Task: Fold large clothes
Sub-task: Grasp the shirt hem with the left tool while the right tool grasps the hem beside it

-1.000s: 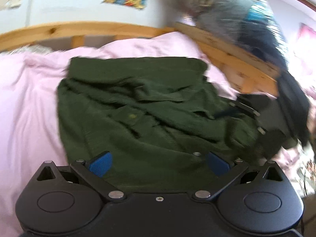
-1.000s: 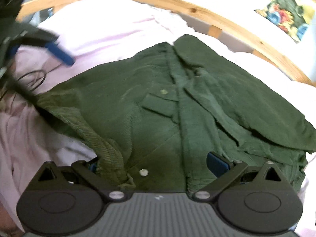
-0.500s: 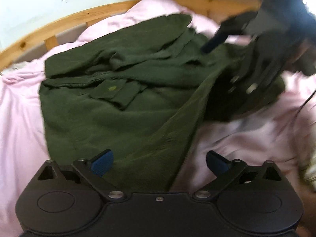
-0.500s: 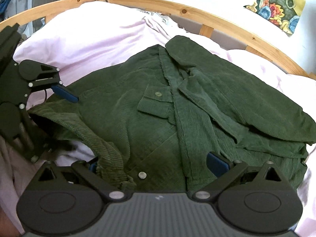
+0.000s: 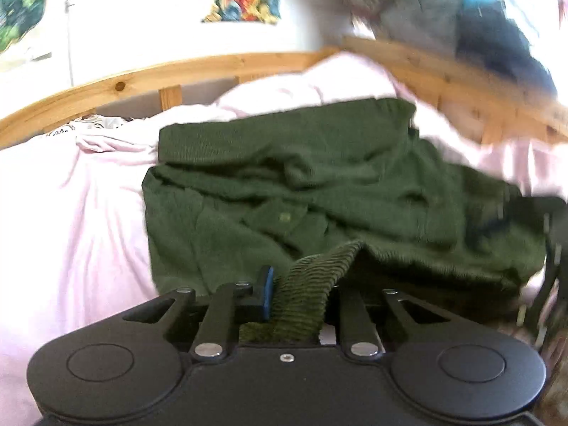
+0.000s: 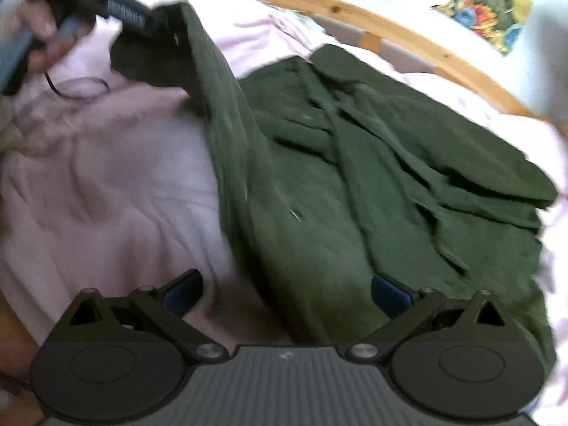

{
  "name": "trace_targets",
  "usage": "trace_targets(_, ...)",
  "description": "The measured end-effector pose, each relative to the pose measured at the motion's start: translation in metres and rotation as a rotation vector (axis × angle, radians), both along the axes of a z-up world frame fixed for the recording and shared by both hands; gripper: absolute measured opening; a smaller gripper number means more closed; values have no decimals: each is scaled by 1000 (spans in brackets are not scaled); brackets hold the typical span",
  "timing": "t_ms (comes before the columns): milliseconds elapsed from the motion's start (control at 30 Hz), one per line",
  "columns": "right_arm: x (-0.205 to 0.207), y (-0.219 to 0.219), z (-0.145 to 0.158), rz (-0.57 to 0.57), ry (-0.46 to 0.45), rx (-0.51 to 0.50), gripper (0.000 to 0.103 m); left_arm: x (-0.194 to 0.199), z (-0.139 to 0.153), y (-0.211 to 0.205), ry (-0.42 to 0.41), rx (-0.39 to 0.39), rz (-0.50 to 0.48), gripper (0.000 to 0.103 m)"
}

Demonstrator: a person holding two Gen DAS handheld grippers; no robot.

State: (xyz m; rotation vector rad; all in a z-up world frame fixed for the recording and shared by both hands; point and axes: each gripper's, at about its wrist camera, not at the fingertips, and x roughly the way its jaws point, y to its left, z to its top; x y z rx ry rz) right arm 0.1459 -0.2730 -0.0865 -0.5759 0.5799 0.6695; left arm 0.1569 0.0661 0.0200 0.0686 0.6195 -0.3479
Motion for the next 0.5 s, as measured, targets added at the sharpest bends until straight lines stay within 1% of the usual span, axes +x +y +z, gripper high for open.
trace_targets(67, -2, -10, 0, -50, -32, 20, 101, 1, 4, 2, -14, -22, 18, 16)
trace_targets(100, -3, -14, 0, -88, -65, 4, 97, 1, 6, 5, -20, -34, 30, 15)
trace_targets(133, -4, -18, -2, -142, -120, -41, 85, 2, 8, 7, -21, -44, 40, 15)
trace_targets(167, -3, -22, -4, -175, -147, -71, 80, 2, 9, 9, -23, -57, 52, 15)
trace_targets(200, 1, -30, -6, -221, -156, -87, 80, 2, 11, 10, -26, -70, 66, 15)
trace_targets(233, 5, -39, -6, -265, -156, -85, 77, 4, 11, 12, -28, -79, 80, 15)
trace_targets(300, 8, -58, -1, -340, -173, -62, 74, 5, 12, 18, -29, -101, 106, 14)
trace_targets(333, 7, -67, 2, -375, -201, -64, 69, 7, 14, 21, -26, -116, 120, 14)
trace_targets(400, 0, -81, 9, -401, -254, -56, 60, 10, 14, 25, -16, -137, 133, 14)
trace_targets(433, -3, -88, 11, -403, -266, -49, 44, 12, 13, 27, -10, -142, 138, 14)
trace_targets(467, -6, -91, 13, -402, -268, -49, 25, 12, 12, 28, -6, -141, 143, 14)
trace_targets(500, -9, -95, 15, -400, -266, -50, 19, 13, 12, 28, -1, -140, 144, 14)
